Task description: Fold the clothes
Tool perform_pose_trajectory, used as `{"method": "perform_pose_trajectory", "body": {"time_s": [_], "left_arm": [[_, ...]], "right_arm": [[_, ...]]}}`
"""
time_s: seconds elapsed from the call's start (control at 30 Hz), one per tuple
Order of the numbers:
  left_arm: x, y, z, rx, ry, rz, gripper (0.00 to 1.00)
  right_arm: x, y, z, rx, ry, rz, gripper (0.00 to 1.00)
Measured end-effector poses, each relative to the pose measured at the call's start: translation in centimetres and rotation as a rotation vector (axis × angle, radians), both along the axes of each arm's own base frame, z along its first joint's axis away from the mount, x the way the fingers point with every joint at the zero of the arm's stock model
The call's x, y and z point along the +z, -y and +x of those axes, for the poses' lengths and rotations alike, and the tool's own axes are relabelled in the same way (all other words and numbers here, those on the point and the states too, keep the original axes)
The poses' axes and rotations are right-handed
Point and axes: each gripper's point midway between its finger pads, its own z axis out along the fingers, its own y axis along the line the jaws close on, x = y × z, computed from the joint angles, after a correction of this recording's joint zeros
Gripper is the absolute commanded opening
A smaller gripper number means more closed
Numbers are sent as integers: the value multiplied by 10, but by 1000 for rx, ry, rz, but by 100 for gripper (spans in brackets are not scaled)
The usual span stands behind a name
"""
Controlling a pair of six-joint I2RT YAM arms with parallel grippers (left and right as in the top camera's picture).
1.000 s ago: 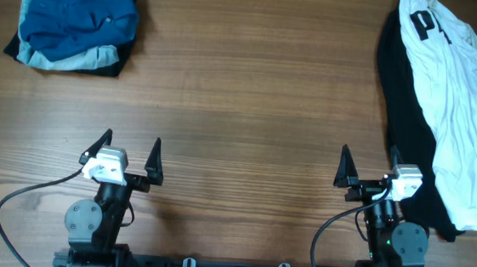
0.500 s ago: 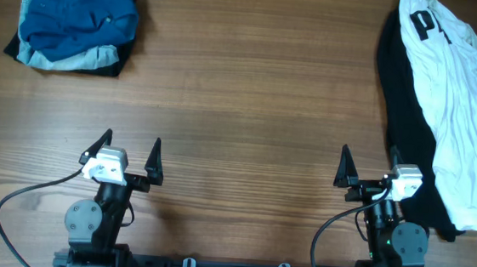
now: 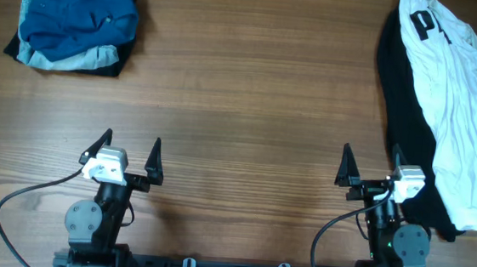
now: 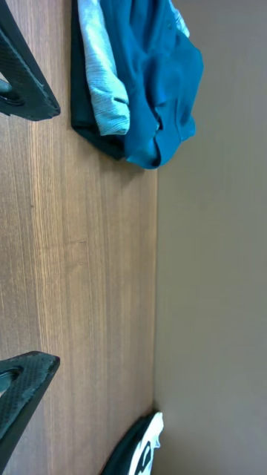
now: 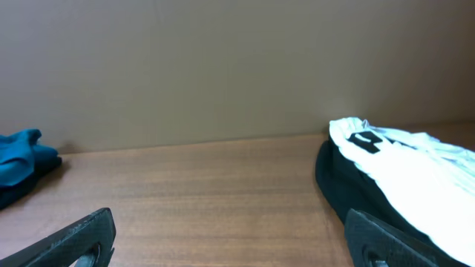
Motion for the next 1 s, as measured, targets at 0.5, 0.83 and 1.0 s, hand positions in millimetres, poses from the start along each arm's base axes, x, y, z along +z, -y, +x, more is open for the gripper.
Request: {"method": "perform_pose_trajectory", "body": {"time_s": [0.5, 0.83, 1.0], "left_arm": [[2, 0, 0, 1, 2, -34, 100], [22, 0, 3, 4, -20, -82, 100], [47, 1, 14, 3, -84, -122, 100]], "right_arm": [[25, -1, -2, 2, 96, -20, 100], [60, -2, 9, -3, 79, -80, 100], [86, -4, 28, 2, 17, -114, 100]]}}
